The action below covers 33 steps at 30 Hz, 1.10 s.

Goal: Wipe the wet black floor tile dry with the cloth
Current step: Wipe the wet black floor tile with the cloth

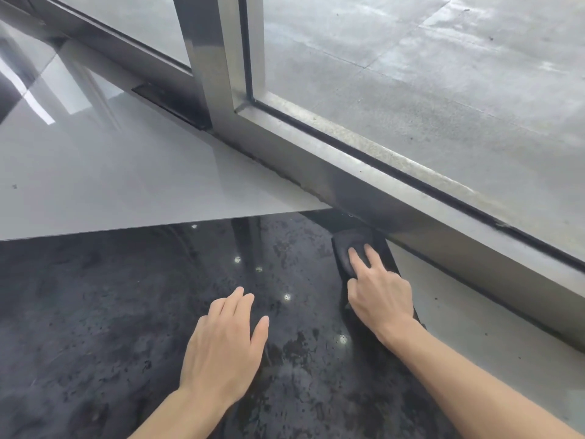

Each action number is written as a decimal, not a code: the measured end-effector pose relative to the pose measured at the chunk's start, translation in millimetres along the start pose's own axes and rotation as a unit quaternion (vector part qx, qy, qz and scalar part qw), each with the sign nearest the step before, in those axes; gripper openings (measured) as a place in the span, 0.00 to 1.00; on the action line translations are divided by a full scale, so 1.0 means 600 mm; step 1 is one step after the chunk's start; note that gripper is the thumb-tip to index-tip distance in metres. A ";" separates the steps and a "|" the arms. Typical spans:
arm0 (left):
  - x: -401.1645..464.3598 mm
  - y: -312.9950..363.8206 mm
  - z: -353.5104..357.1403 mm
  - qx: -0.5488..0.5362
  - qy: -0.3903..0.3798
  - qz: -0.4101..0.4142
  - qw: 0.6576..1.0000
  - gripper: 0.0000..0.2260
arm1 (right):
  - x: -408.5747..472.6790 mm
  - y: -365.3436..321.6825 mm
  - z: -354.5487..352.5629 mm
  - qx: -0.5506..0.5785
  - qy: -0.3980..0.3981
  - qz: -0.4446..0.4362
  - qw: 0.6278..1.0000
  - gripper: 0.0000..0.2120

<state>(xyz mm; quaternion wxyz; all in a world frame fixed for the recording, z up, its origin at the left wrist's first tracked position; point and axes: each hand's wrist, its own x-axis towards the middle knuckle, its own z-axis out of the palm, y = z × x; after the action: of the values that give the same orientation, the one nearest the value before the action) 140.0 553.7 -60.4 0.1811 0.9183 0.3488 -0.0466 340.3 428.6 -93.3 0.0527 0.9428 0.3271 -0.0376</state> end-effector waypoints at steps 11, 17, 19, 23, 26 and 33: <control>-0.027 -0.028 -0.010 0.038 0.010 0.008 0.999 0.28 | 0.091 -0.034 -0.014 0.083 -0.037 0.032 0.995 0.29; -0.018 -0.040 -0.008 0.046 -0.028 -0.030 0.998 0.36 | 0.010 -0.031 -0.017 0.063 -0.045 -0.040 0.996 0.29; -0.012 -0.045 -0.003 0.064 -0.046 -0.029 0.996 0.37 | -0.049 -0.030 -0.008 0.058 -0.045 -0.055 0.996 0.30; -0.009 -0.065 0.006 0.093 -0.050 -0.025 0.994 0.37 | -0.106 -0.030 0.007 0.056 -0.070 -0.069 0.994 0.31; -0.014 -0.069 0.000 0.100 -0.046 -0.053 0.993 0.34 | -0.089 -0.031 0.003 0.053 -0.056 -0.065 0.995 0.31; -0.018 -0.087 -0.018 0.126 -0.031 -0.126 0.984 0.27 | 0.053 -0.062 -0.022 0.069 -0.039 -0.043 0.996 0.30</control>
<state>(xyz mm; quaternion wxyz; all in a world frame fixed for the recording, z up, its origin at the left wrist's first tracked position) 97.0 586.7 -63.7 0.0675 0.8808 0.4471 -0.1409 342.5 479.0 -86.5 -0.0016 0.9270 0.3619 -0.0987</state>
